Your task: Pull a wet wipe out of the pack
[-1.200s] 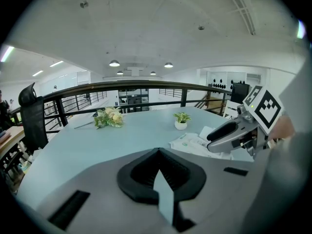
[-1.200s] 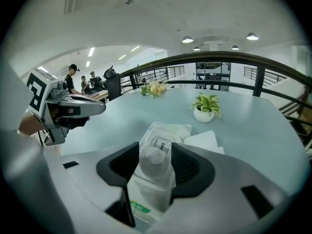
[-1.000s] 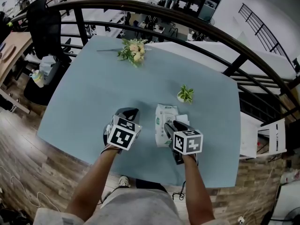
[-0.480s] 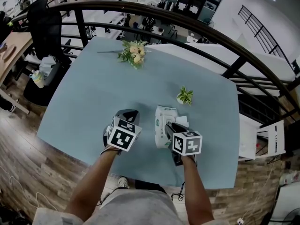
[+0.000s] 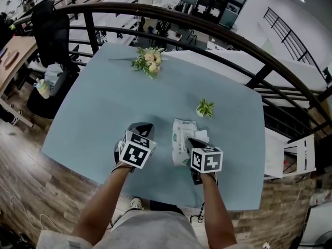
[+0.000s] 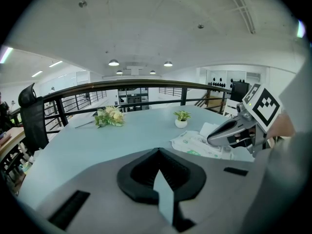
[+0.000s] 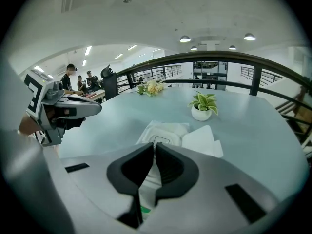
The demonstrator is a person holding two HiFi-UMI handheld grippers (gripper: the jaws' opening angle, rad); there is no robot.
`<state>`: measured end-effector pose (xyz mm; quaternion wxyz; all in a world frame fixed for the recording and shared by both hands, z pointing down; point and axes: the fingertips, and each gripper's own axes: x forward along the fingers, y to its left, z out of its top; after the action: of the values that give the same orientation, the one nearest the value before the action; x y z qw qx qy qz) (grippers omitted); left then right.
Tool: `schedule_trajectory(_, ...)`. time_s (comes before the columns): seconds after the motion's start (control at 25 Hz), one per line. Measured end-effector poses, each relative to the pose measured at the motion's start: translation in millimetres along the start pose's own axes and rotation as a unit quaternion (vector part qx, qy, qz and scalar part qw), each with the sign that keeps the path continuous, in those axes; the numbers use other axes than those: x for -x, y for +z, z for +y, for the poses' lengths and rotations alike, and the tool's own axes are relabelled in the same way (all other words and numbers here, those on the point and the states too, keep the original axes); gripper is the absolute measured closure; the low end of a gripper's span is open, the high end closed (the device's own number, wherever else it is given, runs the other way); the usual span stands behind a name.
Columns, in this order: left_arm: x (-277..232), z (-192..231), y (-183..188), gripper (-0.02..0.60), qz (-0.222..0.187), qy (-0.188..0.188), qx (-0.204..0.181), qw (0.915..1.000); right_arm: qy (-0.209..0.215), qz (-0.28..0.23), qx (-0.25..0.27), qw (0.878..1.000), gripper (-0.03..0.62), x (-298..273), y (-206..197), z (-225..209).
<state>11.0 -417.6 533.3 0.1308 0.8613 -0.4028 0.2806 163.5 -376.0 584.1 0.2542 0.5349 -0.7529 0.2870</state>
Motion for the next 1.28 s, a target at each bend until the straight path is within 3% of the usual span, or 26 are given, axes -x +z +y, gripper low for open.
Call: schedule_trajectory(1.28, 11, -5, 10, 0.588, -0.015, -0.004, -0.012, 0.9998, -0.021, -0.034, -0.003, 0.999, 0.585, 19, 16, -1)
